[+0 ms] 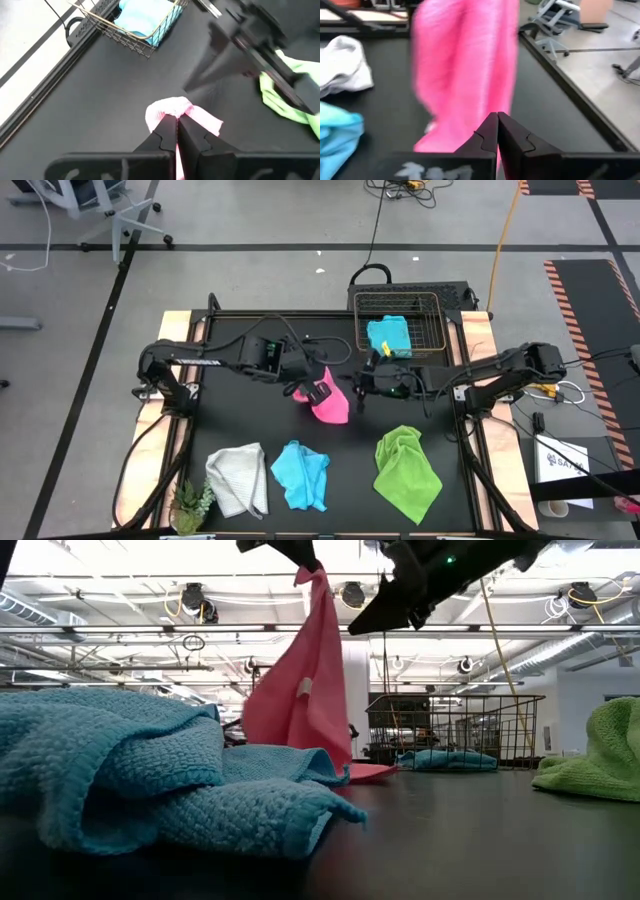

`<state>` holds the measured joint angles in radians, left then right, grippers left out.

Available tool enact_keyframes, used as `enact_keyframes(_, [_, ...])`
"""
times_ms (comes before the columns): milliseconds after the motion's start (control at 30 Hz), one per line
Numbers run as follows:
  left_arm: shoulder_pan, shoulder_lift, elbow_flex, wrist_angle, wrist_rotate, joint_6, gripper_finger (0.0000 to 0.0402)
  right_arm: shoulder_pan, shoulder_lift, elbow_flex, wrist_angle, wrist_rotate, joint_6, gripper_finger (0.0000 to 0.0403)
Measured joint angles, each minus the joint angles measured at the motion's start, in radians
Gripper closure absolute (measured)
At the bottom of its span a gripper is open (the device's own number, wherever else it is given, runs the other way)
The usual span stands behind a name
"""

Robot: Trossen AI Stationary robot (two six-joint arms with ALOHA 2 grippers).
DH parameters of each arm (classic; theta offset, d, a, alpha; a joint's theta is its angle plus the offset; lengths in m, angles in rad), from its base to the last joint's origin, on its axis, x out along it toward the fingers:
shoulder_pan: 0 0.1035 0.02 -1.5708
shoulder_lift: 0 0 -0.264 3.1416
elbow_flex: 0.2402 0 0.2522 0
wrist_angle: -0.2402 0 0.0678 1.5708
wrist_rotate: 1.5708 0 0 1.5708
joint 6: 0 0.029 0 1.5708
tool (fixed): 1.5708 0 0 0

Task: Fold microfiber towels
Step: Fold the pink towel

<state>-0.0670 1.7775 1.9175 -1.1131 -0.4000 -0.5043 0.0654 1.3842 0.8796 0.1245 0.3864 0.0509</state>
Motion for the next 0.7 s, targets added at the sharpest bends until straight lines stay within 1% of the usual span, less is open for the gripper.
enact_keyframes(133, [0.01,0.0,0.0,0.013,0.007,0.006,0.0393,0.011,0.0,0.0,-0.049,-0.065,0.052,0.0386])
enact_keyframes(200, [0.013,0.0,0.0,0.013,0.007,0.01,0.0393,0.011,0.007,0.0,-0.069,-0.099,0.07,0.0369])
enact_keyframes(267, [0.015,0.0,0.0,0.013,0.007,0.018,0.0397,0.013,0.026,0.0,-0.07,-0.103,0.079,0.0347])
enact_keyframes(367, [0.017,0.0,0.0,0.015,0.007,0.021,0.0396,0.022,0.077,0.0,-0.046,-0.105,0.102,0.0312])
enact_keyframes(400, [0.019,0.0,0.0,0.015,0.007,0.021,0.0394,0.027,0.1,0.0,-0.036,-0.12,0.104,0.0302])
enact_keyframes(467, [0.024,0.0,0.0,0.015,0.006,0.014,0.0393,0.035,0.147,0.0,0.01,-0.183,0.099,0.0286])
enact_keyframes(533, [0.028,0.0,0.0,0.015,0.003,0.014,0.0394,0.049,0.193,0.0,0.064,-0.233,0.095,0.0275])
enact_keyframes(700, [0.04,0.0,0.0,0.016,0.003,0.024,0.0394,0.078,0.291,0.0,0.122,-0.217,0.088,0.0272])
